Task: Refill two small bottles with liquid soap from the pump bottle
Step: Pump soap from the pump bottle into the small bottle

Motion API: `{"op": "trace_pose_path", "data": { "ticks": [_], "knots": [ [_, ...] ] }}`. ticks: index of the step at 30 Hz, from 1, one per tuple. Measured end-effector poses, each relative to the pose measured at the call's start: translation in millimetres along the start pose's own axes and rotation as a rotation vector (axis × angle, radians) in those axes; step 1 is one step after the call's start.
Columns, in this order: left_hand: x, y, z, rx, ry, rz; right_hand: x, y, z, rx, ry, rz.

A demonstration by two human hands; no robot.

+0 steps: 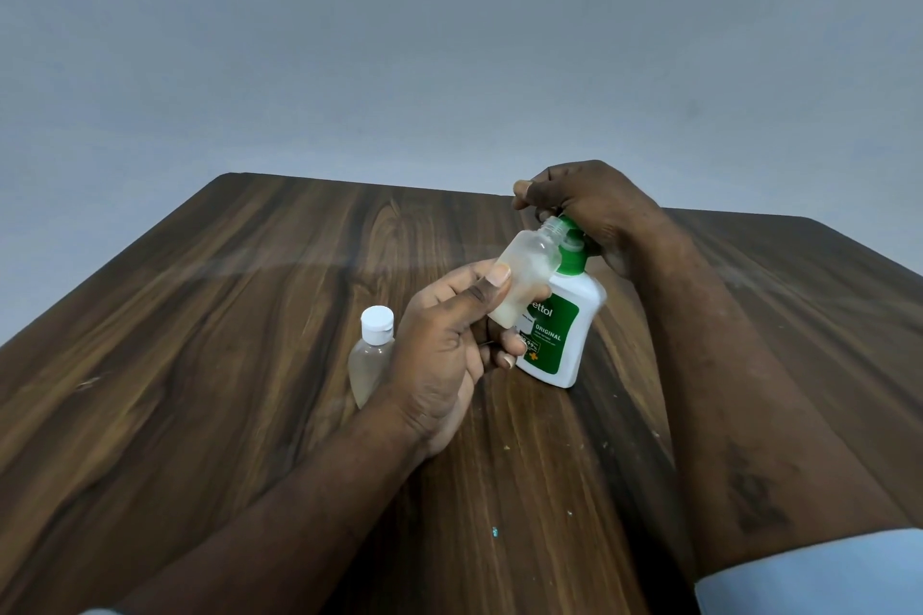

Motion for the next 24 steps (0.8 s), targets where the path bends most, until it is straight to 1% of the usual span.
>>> {"op": "trace_pose_path", "data": {
  "ticks": [10,24],
  "knots": [
    [2.4,-0.9,1.0,-0.001,0.013,0.024,0.2,0.8,0.0,-0.015,-0.006,0.022],
    [-1.3,0.9,-1.0,0.018,0.019,-0.004,-2.6,2.7,1.2,-0.006,-0.01,-0.006]
  ]
}}
Point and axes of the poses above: each hand's wrist, its own z-axis towards the middle knuckle, its own x-axis out of the back of the hand, y = z × x, the point moved 4 cm from there along z, towards the middle knuckle, and after that the axes turned 5 degrees about -y, right-handed, at the moved point
